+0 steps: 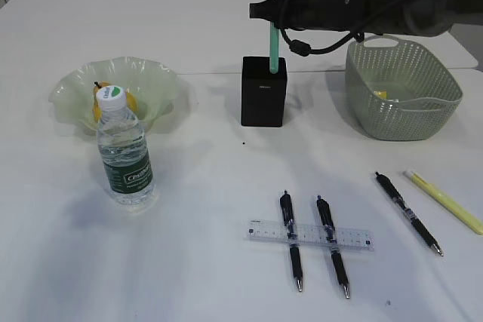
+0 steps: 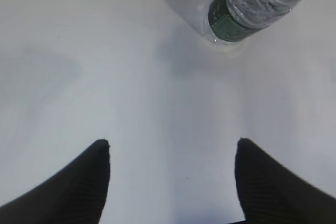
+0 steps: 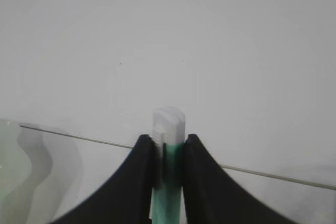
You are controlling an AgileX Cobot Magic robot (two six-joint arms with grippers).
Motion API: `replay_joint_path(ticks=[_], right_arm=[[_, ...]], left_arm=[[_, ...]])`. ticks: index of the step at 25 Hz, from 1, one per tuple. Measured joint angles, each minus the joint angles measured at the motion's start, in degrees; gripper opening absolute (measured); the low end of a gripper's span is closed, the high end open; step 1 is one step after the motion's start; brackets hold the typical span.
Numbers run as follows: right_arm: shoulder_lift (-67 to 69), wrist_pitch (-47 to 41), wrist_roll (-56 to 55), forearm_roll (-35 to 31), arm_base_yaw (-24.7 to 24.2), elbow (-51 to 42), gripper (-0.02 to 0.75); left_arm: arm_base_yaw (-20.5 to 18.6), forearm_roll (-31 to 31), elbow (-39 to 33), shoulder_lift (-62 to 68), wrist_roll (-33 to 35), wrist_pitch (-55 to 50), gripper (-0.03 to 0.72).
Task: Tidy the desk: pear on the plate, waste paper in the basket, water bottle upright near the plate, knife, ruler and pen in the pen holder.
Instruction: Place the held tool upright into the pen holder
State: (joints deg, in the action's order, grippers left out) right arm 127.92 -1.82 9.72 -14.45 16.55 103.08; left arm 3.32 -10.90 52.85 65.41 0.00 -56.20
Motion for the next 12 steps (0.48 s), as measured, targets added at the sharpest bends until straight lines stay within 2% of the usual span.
replay_joint_path(ticks=[12], right_arm=[[3.1,0.3,-0.8,-0.1,1.0,0.1,0.121]], left_arm=[[0.0,0.0,0.0,0.0,0.0,0.3,0.522]])
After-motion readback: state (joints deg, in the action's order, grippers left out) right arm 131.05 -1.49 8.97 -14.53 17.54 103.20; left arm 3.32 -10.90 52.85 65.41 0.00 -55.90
